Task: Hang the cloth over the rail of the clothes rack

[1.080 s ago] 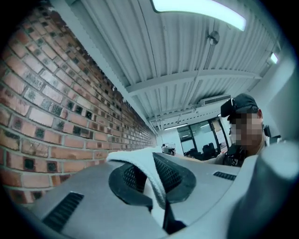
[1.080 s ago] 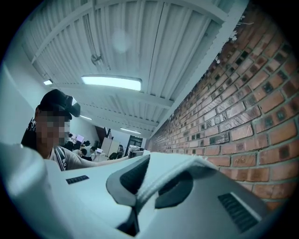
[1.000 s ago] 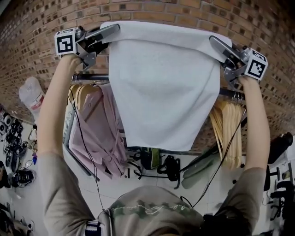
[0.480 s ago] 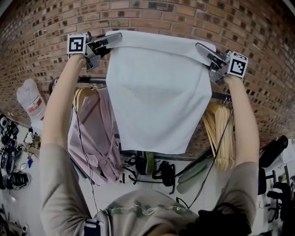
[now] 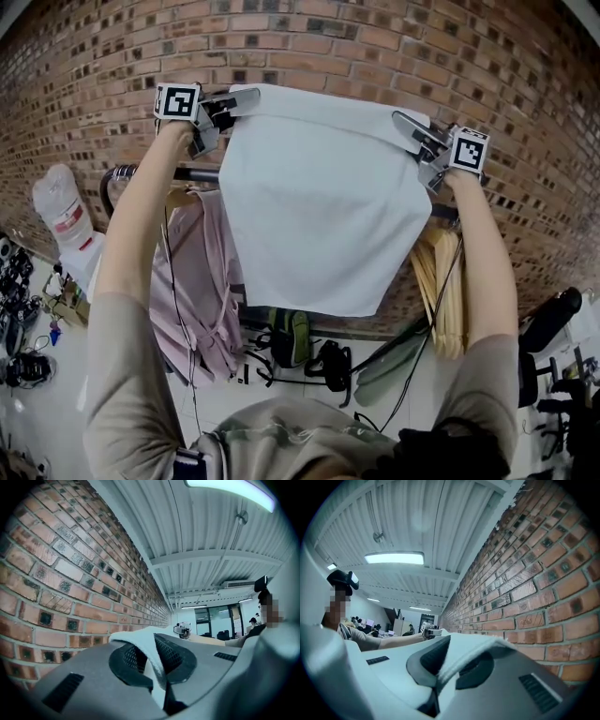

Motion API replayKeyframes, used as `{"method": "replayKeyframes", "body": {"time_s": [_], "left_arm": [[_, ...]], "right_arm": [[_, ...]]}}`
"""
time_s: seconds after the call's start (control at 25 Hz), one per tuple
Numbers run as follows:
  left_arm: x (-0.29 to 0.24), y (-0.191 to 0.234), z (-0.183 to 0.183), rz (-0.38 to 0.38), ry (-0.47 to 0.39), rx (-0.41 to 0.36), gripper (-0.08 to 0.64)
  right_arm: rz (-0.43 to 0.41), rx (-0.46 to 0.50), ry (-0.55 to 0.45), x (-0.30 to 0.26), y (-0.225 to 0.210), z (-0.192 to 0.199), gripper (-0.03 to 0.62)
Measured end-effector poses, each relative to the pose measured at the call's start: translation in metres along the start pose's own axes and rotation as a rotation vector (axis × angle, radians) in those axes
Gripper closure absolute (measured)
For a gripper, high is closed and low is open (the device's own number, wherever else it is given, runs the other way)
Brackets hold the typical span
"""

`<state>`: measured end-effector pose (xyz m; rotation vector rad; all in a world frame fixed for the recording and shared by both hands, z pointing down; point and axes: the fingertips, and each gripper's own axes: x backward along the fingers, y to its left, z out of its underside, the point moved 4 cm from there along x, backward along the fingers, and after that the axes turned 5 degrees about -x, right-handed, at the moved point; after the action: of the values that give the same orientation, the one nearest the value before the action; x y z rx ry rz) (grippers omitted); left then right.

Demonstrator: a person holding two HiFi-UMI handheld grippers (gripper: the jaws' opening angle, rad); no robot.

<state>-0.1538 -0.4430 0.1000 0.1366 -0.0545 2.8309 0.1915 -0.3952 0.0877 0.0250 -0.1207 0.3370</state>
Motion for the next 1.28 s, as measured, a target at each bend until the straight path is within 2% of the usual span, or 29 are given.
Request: {"method": "replayKeyframes", "body": {"time_s": [0.16,0.24,0.4,0.6,0.76,0.88,1.0,1.2,1.24,1.28], "left_arm": [[-0.003,0.016,0.007,-0.02,0.028,0.041,0.543],[-0.006,0.018,0.015,0.007,0.033,0.098,0.543],[-0.01,0.024,0.033,0.038,0.072,0.114,0.541],[-0.015,0.026,0.05,0.05,0.082,0.235,0.542],[-0.018,0.025,0.06,0.028,0.129,0.237,0.541],[-0.016,0.024,0.066,0.009,0.165,0.224,0.541],[-0.013,0.021,0.066,-0.002,0.165,0.222,0.541],[-0.016,0.016,0.068,0.034,0.188,0.166,0.54],[-0.017,0.014,0.069,0.044,0.191,0.171,0.516],[-0.017,0.013,0.071,0.054,0.194,0.179,0.486]], "right_arm": [[0.002,-0.055,0.032,-0.009,-0.009,0.015,0.574],[0.005,-0.084,0.037,-0.011,-0.013,0.022,0.574],[0.018,-0.155,0.042,-0.005,-0.023,0.034,0.574],[0.036,-0.235,0.074,-0.006,-0.026,0.047,0.574],[0.07,-0.29,0.095,-0.002,-0.03,0.054,0.574],[0.068,-0.264,0.107,-0.005,-0.029,0.052,0.574],[0.073,-0.269,0.085,-0.006,-0.028,0.049,0.574],[0.115,-0.32,0.1,-0.004,-0.032,0.056,0.571],[0.123,-0.333,0.106,-0.004,-0.033,0.059,0.569],[0.123,-0.344,0.113,-0.004,-0.033,0.061,0.539]]}}
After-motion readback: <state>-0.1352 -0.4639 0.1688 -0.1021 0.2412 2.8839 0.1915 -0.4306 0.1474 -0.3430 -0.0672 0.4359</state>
